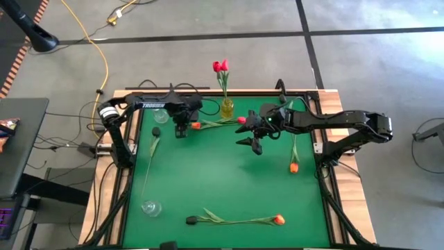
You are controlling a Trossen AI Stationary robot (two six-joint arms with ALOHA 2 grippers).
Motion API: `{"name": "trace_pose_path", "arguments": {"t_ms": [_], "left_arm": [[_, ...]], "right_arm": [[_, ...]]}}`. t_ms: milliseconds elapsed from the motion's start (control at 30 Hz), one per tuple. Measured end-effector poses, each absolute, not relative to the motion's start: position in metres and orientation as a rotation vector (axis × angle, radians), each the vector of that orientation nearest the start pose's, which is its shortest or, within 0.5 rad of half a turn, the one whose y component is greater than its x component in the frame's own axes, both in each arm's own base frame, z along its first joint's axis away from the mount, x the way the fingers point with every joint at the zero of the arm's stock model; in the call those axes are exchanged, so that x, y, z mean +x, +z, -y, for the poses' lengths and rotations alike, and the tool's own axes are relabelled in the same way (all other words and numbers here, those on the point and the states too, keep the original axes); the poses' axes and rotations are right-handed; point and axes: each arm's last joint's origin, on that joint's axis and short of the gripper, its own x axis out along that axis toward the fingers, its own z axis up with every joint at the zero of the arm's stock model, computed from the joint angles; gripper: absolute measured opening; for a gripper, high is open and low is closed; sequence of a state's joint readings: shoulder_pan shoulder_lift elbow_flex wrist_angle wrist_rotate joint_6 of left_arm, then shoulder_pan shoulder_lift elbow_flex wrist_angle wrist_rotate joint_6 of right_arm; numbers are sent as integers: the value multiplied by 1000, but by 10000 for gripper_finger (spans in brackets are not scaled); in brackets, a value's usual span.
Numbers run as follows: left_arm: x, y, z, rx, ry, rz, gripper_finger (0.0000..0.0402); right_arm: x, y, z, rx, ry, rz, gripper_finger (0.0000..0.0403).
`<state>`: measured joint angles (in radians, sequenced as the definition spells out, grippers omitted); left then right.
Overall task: Sort flowers into vase by color
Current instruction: Put the red flower into the yellow vase
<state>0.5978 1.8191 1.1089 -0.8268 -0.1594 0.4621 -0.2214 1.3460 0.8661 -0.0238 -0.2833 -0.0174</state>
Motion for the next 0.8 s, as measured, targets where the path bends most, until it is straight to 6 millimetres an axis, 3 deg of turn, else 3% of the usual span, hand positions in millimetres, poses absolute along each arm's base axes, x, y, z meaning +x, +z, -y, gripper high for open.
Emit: {"name": "trace_pose_path", "arguments": {"t_ms": [267,367,567,800], "left_arm": [[254,143,-177,5,221,-1586,170],[253,141,-176,-8,216,-1588,135],[253,140,-175,-23,217,-1591,22],[256,145,-173,37,223,-1646,2]], "right_arm": [[285,255,56,109,65,-486,259],[285,255,54,109,70,-486,259],[286,255,51,106,84,-487,259],[286,255,50,105,85,-487,259]]}}
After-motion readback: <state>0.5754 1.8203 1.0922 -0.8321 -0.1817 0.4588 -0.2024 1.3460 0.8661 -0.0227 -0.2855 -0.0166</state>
